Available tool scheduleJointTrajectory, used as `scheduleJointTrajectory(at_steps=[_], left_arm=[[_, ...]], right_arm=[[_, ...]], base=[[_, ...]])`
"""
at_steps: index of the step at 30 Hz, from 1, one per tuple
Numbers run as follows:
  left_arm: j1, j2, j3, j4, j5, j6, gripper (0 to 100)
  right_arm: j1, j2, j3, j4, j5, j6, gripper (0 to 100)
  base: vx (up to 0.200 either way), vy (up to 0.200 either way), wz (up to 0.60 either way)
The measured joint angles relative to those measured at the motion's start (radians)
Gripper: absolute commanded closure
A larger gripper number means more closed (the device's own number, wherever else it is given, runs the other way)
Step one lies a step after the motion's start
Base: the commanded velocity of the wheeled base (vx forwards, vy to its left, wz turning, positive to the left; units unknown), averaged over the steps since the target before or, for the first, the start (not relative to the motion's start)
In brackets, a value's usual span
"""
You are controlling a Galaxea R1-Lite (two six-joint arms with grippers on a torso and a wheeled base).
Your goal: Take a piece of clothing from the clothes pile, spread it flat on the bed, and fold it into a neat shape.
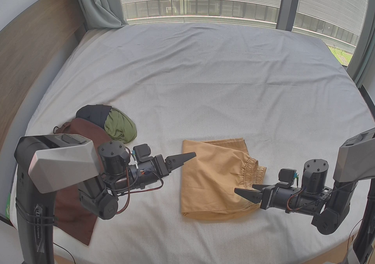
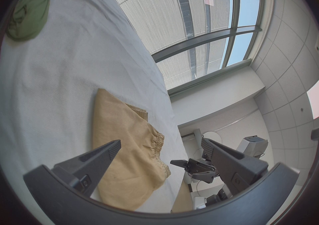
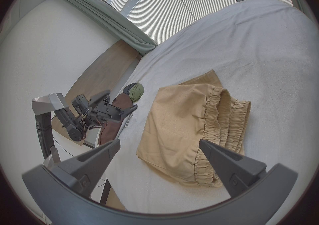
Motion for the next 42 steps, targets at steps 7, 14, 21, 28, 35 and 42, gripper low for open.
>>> scheduleJointTrajectory(at_steps=[7, 14, 21, 28, 35, 42], left_arm=[[0.054, -0.036, 0.064, -0.001, -0.004, 0.075, 0], [0.107, -0.068, 0.100, -0.002, -0.023, 0.105, 0], [0.119, -0.084, 0.106, -0.002, -0.031, 0.146, 0], [0.121, -0.084, 0.105, -0.002, -0.030, 0.178, 0], [0.123, -0.084, 0.111, -0.002, -0.027, 0.183, 0], [0.125, -0.081, 0.136, -0.002, -0.028, 0.237, 0]], right_arm=[[0.007, 0.029, 0.000, 0.000, 0.000, 0.000, 0], [0.013, 0.049, 0.003, 0.000, 0.000, 0.000, 0], [0.014, 0.071, 0.003, -0.001, 0.000, -0.001, 0], [0.004, 0.101, 0.004, -0.001, -0.010, -0.028, 0], [-0.002, 0.137, 0.005, -0.003, -0.011, -0.051, 0], [0.000, 0.166, 0.003, -0.004, -0.011, -0.051, 0]], base=[[0.000, 0.000, 0.00], [0.000, 0.000, 0.00], [0.000, 0.000, 0.00], [0.000, 0.000, 0.00], [0.000, 0.000, 0.00], [0.000, 0.000, 0.00]])
